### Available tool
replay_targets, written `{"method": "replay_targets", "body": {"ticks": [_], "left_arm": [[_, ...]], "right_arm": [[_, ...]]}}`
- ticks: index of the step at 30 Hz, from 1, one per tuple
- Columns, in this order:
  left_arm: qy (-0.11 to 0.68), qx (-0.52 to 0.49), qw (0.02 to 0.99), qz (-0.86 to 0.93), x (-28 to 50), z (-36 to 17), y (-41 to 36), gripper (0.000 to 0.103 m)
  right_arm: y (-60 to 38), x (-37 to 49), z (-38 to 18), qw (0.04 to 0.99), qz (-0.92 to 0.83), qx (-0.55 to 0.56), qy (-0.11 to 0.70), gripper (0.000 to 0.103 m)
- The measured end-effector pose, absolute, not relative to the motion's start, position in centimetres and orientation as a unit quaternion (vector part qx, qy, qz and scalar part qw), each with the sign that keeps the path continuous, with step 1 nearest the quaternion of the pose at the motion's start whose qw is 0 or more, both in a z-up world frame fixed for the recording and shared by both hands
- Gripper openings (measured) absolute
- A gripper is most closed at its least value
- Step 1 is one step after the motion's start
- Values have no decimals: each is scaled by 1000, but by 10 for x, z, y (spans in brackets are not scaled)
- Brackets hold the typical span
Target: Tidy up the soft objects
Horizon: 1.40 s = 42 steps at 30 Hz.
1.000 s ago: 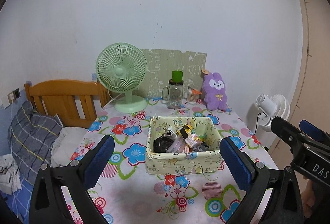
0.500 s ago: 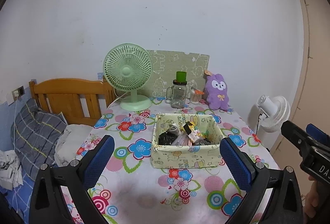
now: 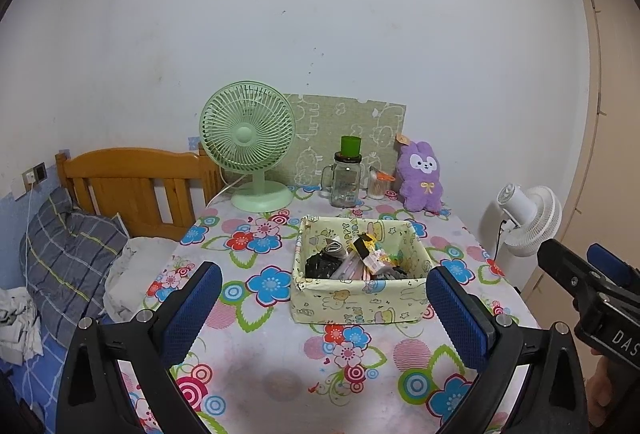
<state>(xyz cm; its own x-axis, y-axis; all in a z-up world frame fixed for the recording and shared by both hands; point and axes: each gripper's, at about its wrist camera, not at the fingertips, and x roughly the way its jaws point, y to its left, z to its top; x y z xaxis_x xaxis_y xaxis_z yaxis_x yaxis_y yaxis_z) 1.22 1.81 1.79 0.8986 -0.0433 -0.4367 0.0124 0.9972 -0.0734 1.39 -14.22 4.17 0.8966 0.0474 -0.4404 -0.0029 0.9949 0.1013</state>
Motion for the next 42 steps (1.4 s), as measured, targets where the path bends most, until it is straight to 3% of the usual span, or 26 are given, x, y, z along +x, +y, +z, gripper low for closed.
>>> {"method": "replay_targets", "body": {"ticks": [42], "left_arm": [[228, -26, 973, -16, 17, 16, 13, 103]], "right_arm": [[-143, 20, 36, 971, 15, 54, 234, 102]]}}
